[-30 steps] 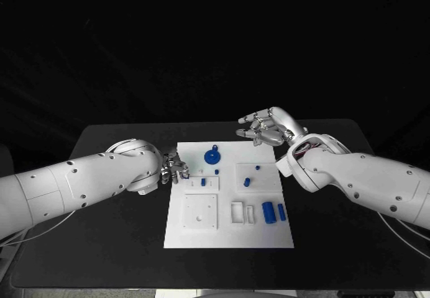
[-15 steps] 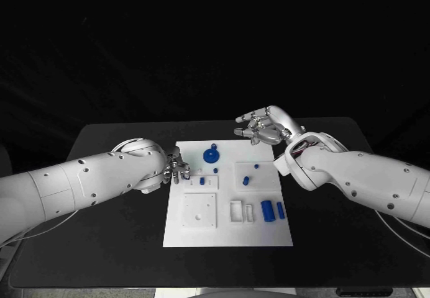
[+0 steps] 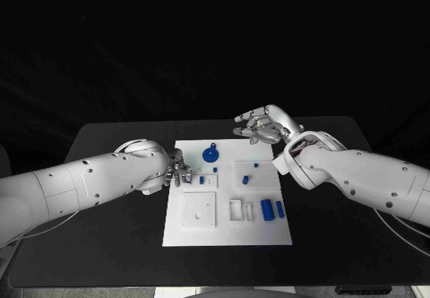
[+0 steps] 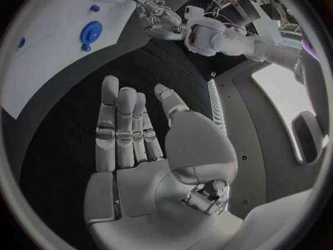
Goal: Assemble the parts on the task board
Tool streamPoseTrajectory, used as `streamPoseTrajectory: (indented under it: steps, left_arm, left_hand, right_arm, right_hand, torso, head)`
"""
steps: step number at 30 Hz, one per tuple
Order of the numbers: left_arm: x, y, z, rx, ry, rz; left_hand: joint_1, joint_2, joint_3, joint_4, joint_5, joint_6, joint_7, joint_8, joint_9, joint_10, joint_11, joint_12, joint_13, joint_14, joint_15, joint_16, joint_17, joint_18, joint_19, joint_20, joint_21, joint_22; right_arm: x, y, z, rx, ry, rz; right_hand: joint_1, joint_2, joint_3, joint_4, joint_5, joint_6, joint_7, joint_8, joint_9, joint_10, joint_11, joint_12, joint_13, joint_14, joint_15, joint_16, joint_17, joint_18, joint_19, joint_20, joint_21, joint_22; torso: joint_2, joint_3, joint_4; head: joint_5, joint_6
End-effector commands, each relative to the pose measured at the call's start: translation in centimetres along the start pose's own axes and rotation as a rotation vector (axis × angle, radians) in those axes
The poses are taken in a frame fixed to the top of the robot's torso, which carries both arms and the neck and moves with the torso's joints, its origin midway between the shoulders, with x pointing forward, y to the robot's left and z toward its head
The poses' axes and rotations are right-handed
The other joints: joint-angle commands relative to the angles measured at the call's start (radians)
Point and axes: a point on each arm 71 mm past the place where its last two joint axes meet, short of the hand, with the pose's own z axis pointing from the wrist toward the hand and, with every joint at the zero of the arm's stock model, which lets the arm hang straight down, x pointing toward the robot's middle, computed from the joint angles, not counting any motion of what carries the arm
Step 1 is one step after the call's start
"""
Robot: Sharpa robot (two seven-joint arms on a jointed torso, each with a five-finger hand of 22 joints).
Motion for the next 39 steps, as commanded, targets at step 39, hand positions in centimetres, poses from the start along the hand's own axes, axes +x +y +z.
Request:
streamPoseTrajectory:
  steps: [39]
  left_arm:
    - [0.53, -0.84, 0.8, 0.008, 0.039, 0.029]
  left_hand:
    - [-0.006, 0.027, -0.001, 0.017, -0.02, 0.186, -0.104, 0.007, 0.008, 0.027, -0.031, 0.011, 0.0, 0.038, -0.026, 0.004, 0.022, -0.007, 0.004, -0.002, 0.006, 0.018]
  right_arm:
    - [0.31, 0.3, 0.0, -0.007, 0.02, 0.008]
  right_hand:
    - [-0.019, -0.006, 0.04, -0.009, 0.017, 0.015, 0.0, -0.004, -0.001, -0.006, 0.0, 0.002, -0.002, -0.005, 0.0, 0.005, -0.001, 0.019, -0.002, 0.0, 0.003, 0.012]
  torso:
    - [0.0, -0.0003, -0.0003]
  head:
    - [-0.01, -0.005]
